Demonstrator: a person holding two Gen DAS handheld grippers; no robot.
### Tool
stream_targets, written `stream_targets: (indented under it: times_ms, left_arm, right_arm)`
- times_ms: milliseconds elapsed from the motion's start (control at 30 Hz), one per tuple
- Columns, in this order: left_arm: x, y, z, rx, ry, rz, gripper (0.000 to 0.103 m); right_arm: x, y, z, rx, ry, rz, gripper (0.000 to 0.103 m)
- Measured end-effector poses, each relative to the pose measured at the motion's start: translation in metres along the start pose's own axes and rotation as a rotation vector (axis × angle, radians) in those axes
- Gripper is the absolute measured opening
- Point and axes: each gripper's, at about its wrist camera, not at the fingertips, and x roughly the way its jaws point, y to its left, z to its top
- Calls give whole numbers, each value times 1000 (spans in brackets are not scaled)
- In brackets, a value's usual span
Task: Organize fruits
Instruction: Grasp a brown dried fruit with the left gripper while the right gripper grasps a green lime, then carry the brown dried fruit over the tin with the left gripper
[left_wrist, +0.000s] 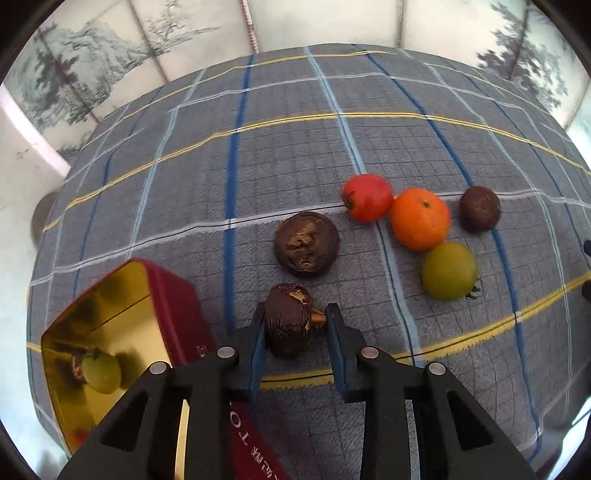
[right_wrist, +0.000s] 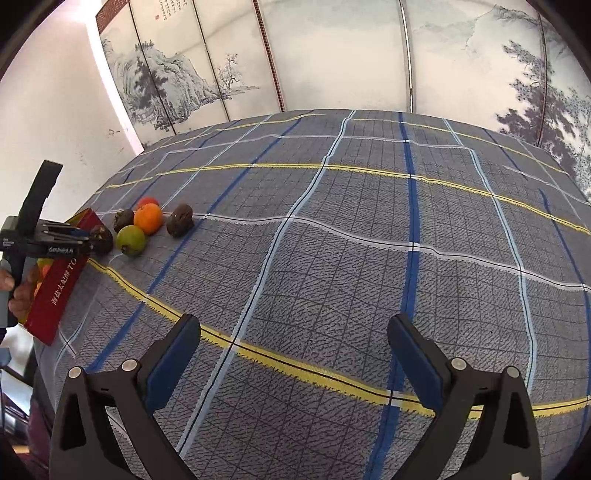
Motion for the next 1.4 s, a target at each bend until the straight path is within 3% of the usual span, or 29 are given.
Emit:
stream_targets:
  times_ms: [100,267,433,567,700,867,1033,1100,1400]
  left_arm:
    - [-14,3,-7,-83,-18,-51,30]
    - [-69,-13,-35,-116,-126,-114,31]
    - [-105,-15,-62,-147,-171,-158,31]
    - [-123,-12,-83,-177,-193,-164,31]
    - [-140,-3,-103,-197,-218,-148,31]
    - [-150,5,-119,-210,-225,-132,31]
    - [-152,11,-127,-223,-232,-128,31]
    - [-151,14,-129,-228,-233,-126,31]
    - [-151,38,-145,-307,-255,-82,31]
  right_arm:
    - [1,0,0,0,4,-1,101]
    - [-3,10,1,-27,-20,12,100]
    - [-2,71,25,-99,-24,277,91]
    - [18,116,44,-163,5,374,76]
    - [52,148,51,-212,51,354,70]
    - [79,161,56,-205,82,331,66]
    - [102,170,59,-236,125,280,41]
    - [103,173,60,-255,117,259,33]
    - [56,172,23,-247,78,315,32]
